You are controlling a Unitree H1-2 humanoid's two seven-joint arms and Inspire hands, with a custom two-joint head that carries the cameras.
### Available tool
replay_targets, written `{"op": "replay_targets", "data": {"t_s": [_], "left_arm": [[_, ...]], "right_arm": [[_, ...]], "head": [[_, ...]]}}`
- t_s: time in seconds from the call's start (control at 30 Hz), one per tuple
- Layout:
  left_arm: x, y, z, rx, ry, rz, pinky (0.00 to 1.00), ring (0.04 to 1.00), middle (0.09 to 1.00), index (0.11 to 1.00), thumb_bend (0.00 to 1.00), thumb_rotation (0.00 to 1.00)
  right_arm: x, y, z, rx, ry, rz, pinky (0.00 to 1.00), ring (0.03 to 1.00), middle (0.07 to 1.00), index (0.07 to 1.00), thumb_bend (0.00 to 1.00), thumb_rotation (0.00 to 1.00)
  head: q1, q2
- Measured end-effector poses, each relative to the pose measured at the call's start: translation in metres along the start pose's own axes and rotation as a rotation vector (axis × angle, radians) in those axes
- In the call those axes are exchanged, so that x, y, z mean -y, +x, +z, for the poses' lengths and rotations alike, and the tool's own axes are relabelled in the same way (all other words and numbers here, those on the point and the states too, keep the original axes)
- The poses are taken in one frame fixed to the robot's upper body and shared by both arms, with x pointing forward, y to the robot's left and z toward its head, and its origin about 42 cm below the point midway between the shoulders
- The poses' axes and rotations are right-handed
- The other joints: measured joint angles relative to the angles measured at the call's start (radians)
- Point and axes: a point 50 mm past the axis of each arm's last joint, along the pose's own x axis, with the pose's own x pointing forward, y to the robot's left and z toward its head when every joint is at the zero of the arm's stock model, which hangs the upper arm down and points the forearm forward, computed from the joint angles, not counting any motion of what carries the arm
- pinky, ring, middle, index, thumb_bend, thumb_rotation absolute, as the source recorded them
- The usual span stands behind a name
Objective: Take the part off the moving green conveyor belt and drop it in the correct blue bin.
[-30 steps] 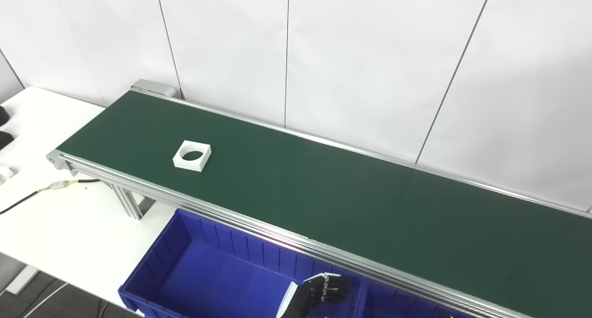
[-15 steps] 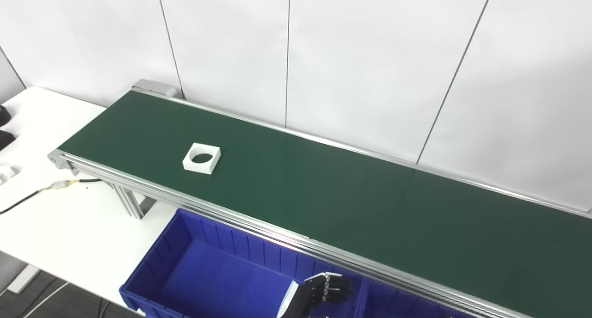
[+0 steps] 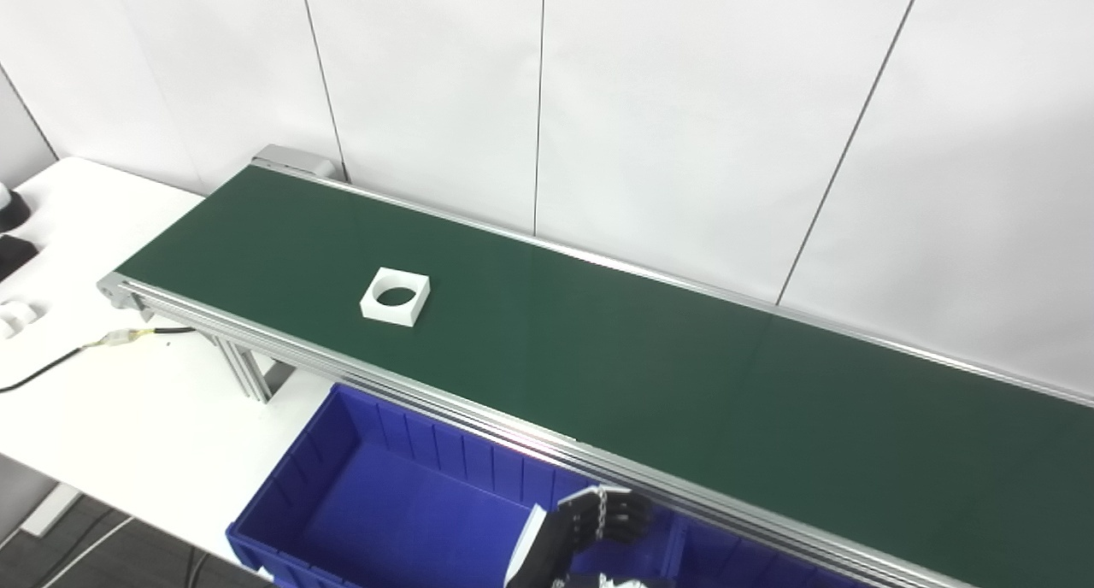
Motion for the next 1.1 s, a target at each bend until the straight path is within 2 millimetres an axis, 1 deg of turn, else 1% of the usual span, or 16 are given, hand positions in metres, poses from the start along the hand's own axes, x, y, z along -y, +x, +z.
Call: {"op": "replay_targets", "data": {"t_s": [0.07, 0.1, 0.23, 0.3, 0.37, 0.47, 0.57, 0.63, 0.73, 0.8, 0.87, 0.93, 1.0, 1.03, 1.1], "left_arm": [[0.002, 0.008, 0.008, 0.032, -0.010, 0.003, 0.61, 0.588, 0.617, 0.621, 0.79, 0.00], [0.004, 0.014, 0.015, 0.059, -0.024, 0.007, 0.61, 0.590, 0.617, 0.623, 0.78, 0.00], [0.008, 0.038, 0.049, 0.187, -0.071, 0.022, 0.60, 0.588, 0.624, 0.624, 0.70, 0.00], [0.006, 0.043, 0.067, 0.255, -0.080, 0.028, 0.60, 0.581, 0.630, 0.631, 0.65, 0.00], [0.004, 0.043, 0.080, 0.306, -0.088, 0.033, 0.61, 0.581, 0.630, 0.635, 0.63, 0.00], [0.002, 0.043, 0.091, 0.344, -0.092, 0.040, 0.62, 0.596, 0.635, 0.654, 0.62, 0.00], [0.000, 0.046, 0.095, 0.362, -0.087, 0.036, 0.62, 0.605, 0.650, 0.677, 0.61, 0.00], [-0.004, 0.047, 0.097, 0.373, -0.077, 0.025, 0.61, 0.606, 0.653, 0.680, 0.64, 0.00], [-0.013, 0.049, 0.108, 0.413, -0.090, 0.028, 0.63, 0.626, 0.671, 0.694, 0.64, 0.00], [-0.022, 0.051, 0.116, 0.442, -0.097, 0.025, 0.66, 0.651, 0.688, 0.709, 0.62, 0.00], [-0.032, 0.055, 0.119, 0.457, -0.093, 0.024, 0.68, 0.660, 0.694, 0.714, 0.61, 0.02], [-0.044, 0.060, 0.123, 0.474, -0.070, 0.039, 0.67, 0.659, 0.699, 0.706, 0.63, 0.06], [-0.057, 0.067, 0.129, 0.500, -0.058, 0.074, 0.68, 0.669, 0.709, 0.705, 0.65, 0.09], [-0.062, 0.071, 0.133, 0.515, -0.059, 0.088, 0.68, 0.674, 0.713, 0.706, 0.66, 0.09], [-0.071, 0.079, 0.141, 0.547, -0.067, 0.111, 0.70, 0.709, 0.732, 0.715, 0.64, 0.07]], "right_arm": [[0.001, 0.000, -0.002, -0.009, -0.002, 0.000, 0.66, 0.763, 0.821, 0.849, 0.59, 0.00], [0.001, 0.000, -0.003, -0.009, -0.004, 0.001, 0.66, 0.761, 0.820, 0.847, 0.59, 0.00], [0.001, 0.003, -0.001, -0.003, -0.006, 0.008, 0.66, 0.769, 0.825, 0.852, 0.58, 0.00], [0.001, 0.003, -0.001, -0.003, -0.006, 0.011, 0.67, 0.775, 0.828, 0.853, 0.59, 0.00], [0.001, 0.003, -0.002, -0.005, -0.005, 0.013, 0.67, 0.773, 0.827, 0.854, 0.59, 0.00], [0.000, 0.005, 0.000, -0.001, -0.003, 0.016, 0.66, 0.760, 0.822, 0.854, 0.59, 0.00], [-0.001, 0.006, 0.000, 0.003, -0.007, 0.018, 0.65, 0.755, 0.821, 0.854, 0.58, 0.00], [-0.001, 0.006, 0.001, 0.008, -0.012, 0.020, 0.65, 0.753, 0.818, 0.850, 0.59, 0.00], [-0.002, 0.006, 0.003, 0.017, -0.021, 0.023, 0.65, 0.746, 0.816, 0.847, 0.59, 0.00], [-0.004, 0.007, 0.008, 0.037, -0.021, 0.028, 0.66, 0.750, 0.817, 0.846, 0.59, 0.00], [-0.006, 0.008, 0.010, 0.046, -0.017, 0.031, 0.65, 0.743, 0.812, 0.841, 0.59, 0.00], [-0.008, 0.008, 0.011, 0.046, -0.015, 0.034, 0.65, 0.735, 0.803, 0.837, 0.59, 0.00], [-0.009, 0.008, 0.011, 0.046, -0.016, 0.039, 0.65, 0.734, 0.801, 0.836, 0.59, 0.00], [-0.009, 0.008, 0.010, 0.045, -0.016, 0.040, 0.65, 0.733, 0.800, 0.836, 0.59, 0.00], [-0.010, 0.007, 0.010, 0.044, -0.016, 0.042, 0.65, 0.729, 0.799, 0.837, 0.60, 0.00]], "head": [[0.000, 0.000], [0.002, 0.000], [-0.008, 0.006], [-0.009, 0.006], [-0.009, 0.006], [-0.014, 0.008], [-0.015, 0.011], [-0.011, 0.017], [-0.014, 0.018], [-0.015, 0.023], [-0.015, 0.023], [-0.018, 0.028], [-0.024, 0.029], [-0.025, 0.029], [-0.028, 0.031]]}}
